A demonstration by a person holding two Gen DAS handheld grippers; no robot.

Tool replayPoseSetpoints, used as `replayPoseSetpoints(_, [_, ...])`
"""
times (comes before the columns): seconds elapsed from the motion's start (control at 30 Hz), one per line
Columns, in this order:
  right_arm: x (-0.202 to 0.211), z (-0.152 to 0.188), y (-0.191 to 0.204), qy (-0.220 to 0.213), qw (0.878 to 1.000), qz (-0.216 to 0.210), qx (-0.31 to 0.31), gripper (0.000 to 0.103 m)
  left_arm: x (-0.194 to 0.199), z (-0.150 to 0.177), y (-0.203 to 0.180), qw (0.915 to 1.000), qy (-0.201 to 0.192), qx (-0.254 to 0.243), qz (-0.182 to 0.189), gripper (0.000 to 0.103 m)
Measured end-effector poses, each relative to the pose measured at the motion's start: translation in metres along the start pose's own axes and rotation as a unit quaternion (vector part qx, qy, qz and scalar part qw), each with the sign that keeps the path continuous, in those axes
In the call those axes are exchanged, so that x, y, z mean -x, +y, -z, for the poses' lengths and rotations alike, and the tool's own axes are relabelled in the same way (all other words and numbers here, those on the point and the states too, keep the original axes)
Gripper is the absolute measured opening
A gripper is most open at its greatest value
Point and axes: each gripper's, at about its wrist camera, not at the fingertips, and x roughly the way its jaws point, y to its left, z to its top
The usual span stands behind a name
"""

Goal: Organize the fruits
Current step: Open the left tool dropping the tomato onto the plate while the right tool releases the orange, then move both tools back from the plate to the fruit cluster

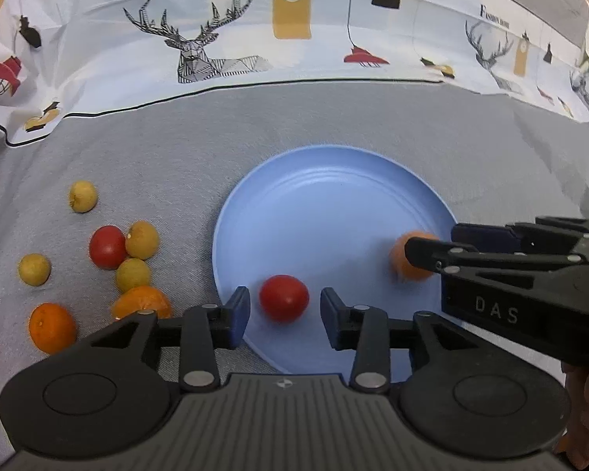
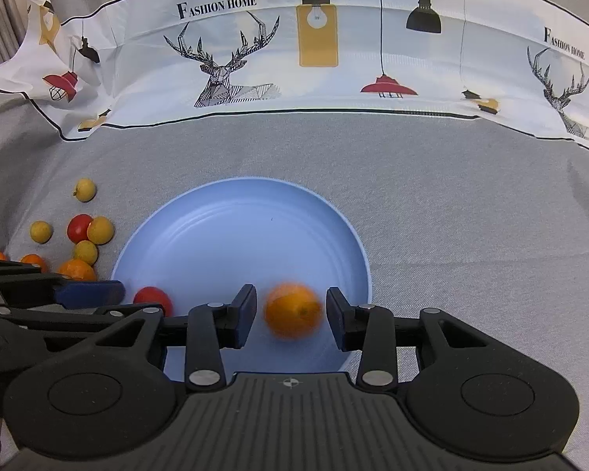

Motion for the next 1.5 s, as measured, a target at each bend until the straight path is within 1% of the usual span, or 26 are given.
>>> replayPoseSetpoints(0.07, [0.0006, -0.0003, -0.0001, -0.002, 1.000, 0.002, 0.000, 0.051, 0.0007, -0.0001, 0.0002, 1.0000, -0.001, 0.001, -0.001, 0.044])
replayPoseSetpoints(0.2, [0.0013, -0.0012, -0.0005, -0.004, 1.000, 0.004, 0.000, 0.053, 0.0005, -0.0004, 0.0008, 1.0000, -0.002, 0.000, -0.001, 0.044])
replayPoseSetpoints(1.23, [0.0059, -0.0019, 0.0010, -0.023, 0.999, 0.031, 0.000, 0.053, 0.0024, 0.0001, 0.0013, 1.0000, -0.009, 0.000, -0.001, 0.044])
replayPoseSetpoints(1.37, [0.0079, -0.0025, -0.0009, -0.029, 0.999, 0.033, -0.002, 0.048, 0.0028, -0.0003, 0.0008, 1.0000, -0.010, 0.001, -0.001, 0.044])
replayPoseSetpoints(1.4, [0.0083, -0.0031, -0.0012, -0.030, 0.999, 0.033, -0.003, 0.044, 0.0029, -0.0003, 0.0008, 0.9999, -0.010, 0.001, -0.001, 0.044])
replayPoseSetpoints(1.43, [0.0090, -0.0028, -0.0014, -0.032, 0.999, 0.033, -0.004, 0.042, 0.0029, -0.0003, 0.0006, 0.9999, -0.010, 0.001, -0.001, 0.044])
replayPoseSetpoints(1.5, [0.0100, -0.0037, -0.0020, -0.037, 0.999, 0.035, -0.006, 0.034, 0.0039, -0.0013, 0.0002, 0.9999, -0.011, 0.001, 0.000, 0.044])
